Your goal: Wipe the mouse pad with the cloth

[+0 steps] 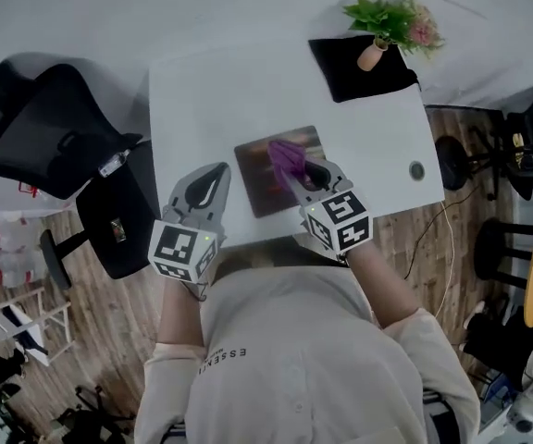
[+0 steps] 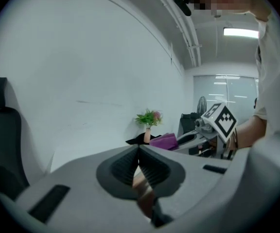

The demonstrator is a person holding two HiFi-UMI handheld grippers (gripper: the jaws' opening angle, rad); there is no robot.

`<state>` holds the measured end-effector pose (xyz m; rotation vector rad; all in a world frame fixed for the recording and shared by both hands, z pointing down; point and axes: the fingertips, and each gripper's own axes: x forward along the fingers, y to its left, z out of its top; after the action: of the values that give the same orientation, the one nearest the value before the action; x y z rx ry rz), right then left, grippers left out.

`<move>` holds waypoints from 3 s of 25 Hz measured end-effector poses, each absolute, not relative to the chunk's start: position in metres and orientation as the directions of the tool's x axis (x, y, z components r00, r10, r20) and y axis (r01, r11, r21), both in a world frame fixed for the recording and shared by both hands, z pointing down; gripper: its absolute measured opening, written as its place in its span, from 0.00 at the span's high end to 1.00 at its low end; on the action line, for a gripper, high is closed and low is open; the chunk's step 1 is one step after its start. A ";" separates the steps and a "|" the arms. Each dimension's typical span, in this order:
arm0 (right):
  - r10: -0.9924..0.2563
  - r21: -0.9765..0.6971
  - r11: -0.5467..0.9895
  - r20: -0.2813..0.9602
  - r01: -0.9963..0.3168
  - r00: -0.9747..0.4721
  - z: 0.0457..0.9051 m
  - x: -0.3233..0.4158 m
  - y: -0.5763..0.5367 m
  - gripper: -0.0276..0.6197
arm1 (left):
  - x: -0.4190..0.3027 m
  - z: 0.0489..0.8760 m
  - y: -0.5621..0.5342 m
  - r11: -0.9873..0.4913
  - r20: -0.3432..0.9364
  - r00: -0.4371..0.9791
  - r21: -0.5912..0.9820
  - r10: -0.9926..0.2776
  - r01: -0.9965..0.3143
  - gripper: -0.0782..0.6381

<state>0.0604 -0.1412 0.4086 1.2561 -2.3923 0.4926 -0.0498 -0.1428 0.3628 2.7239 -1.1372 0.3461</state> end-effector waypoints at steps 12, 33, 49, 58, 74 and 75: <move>-0.342 -0.353 0.675 0.628 -0.648 -0.699 0.494 0.030 -0.180 0.81 | -0.056 0.407 -0.158 -0.463 0.342 0.458 0.071 -0.821 -0.883 0.89; -0.197 -0.385 0.657 0.742 -0.649 -0.640 0.578 -0.012 -0.200 0.80 | -0.078 0.442 -0.149 -0.387 0.343 0.401 0.113 -0.849 -0.915 0.89; -0.304 -0.238 0.629 0.801 -0.740 -0.516 0.578 0.064 -0.211 0.79 | -0.040 0.446 -0.150 -0.497 0.379 0.469 0.029 -0.797 -0.867 0.89; -0.377 -0.186 0.539 0.819 -0.822 -0.433 0.579 0.127 -0.219 0.79 | -0.006 0.444 -0.164 -0.577 0.350 0.553 0.043 -0.756 -0.816 0.89; -0.445 -0.013 0.329 0.880 -0.944 -0.167 0.569 0.220 -0.223 0.79 | 0.002 0.438 -0.178 -0.639 0.343 0.622 0.077 -0.704 -0.765 0.89; -0.455 0.005 0.338 0.876 -0.941 -0.159 0.562 0.218 -0.222 0.79 | -0.001 0.436 -0.177 -0.642 0.341 0.626 0.078 -0.701 -0.763 0.89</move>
<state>0.2178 -0.2220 0.5625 1.2450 -1.7654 0.7301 -0.0013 -0.1772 0.4361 2.6330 -1.2031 0.4155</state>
